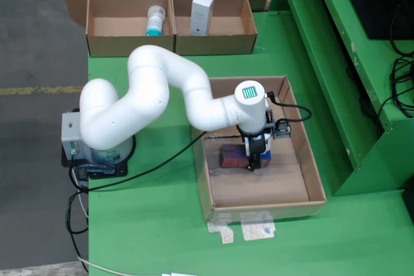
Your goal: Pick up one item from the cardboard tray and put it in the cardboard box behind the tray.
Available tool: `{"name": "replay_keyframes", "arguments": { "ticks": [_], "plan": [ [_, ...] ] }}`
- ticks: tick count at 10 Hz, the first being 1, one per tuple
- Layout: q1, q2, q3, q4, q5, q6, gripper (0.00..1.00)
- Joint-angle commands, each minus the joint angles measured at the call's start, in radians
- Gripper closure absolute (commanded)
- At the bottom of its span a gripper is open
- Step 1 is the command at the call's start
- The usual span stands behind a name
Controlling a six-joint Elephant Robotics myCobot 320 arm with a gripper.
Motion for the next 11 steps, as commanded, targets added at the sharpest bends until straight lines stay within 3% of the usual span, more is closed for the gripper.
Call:
{"name": "replay_keyframes", "arguments": {
  "ticks": [1,5,9,10,11],
  "plan": [
    [0.005,0.201,-0.021,-0.063,-0.006,0.026,1.0],
    [0.023,0.369,0.021,-0.175,-0.016,0.036,1.0],
    [0.099,0.362,0.448,-0.544,-0.056,0.08,1.0],
    [0.099,0.362,0.448,-0.544,-0.056,0.08,1.0],
    [0.123,0.307,0.671,-0.712,-0.064,0.097,1.0]
  ]
}}
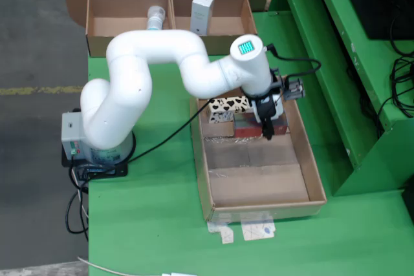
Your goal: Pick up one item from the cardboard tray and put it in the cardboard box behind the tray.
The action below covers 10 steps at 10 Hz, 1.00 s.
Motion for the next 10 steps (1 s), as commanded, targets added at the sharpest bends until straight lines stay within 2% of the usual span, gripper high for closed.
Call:
{"name": "replay_keyframes", "arguments": {
  "ticks": [1,2,3,6,10],
  "plan": [
    [0.049,-0.101,0.723,-0.487,-0.014,0.033,1.0],
    [0.049,-0.101,0.723,-0.487,-0.014,0.033,1.0],
    [0.066,-0.263,1.186,-0.734,-0.034,0.055,1.0],
    [0.087,-0.152,1.186,-0.771,-0.049,0.074,1.0],
    [0.089,-0.149,1.186,-0.73,-0.061,0.075,1.0]
  ]
}}
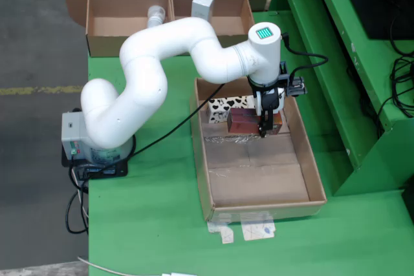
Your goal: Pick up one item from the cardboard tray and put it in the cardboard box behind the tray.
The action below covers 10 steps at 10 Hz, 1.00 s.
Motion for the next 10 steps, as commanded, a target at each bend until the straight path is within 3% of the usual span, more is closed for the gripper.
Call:
{"name": "replay_keyframes", "arguments": {
  "ticks": [1,10],
  "plan": [
    [0.002,0.055,0.715,-0.271,-0.001,-0.001,1.0],
    [0.026,0.089,0.715,-0.284,-0.018,0.009,1.0]
  ]
}}
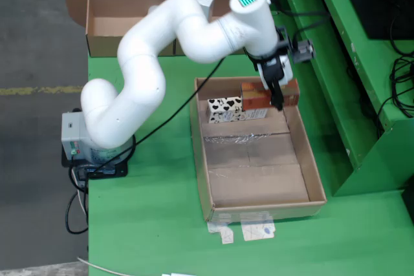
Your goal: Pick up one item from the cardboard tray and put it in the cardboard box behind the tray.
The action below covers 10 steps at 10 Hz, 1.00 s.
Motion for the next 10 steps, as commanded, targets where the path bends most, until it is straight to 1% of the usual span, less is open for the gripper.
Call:
{"name": "replay_keyframes", "arguments": {
  "ticks": [1,5,6,10],
  "plan": [
    [0.026,0.077,0.235,-0.027,-0.016,0.012,1.0],
    [0.03,0.078,0.235,-0.023,-0.016,0.012,1.0],
    [0.031,0.062,0.235,0.017,-0.023,0.008,1.0],
    [0.044,0.061,0.235,0.021,-0.024,0.003,1.0]
  ]
}}
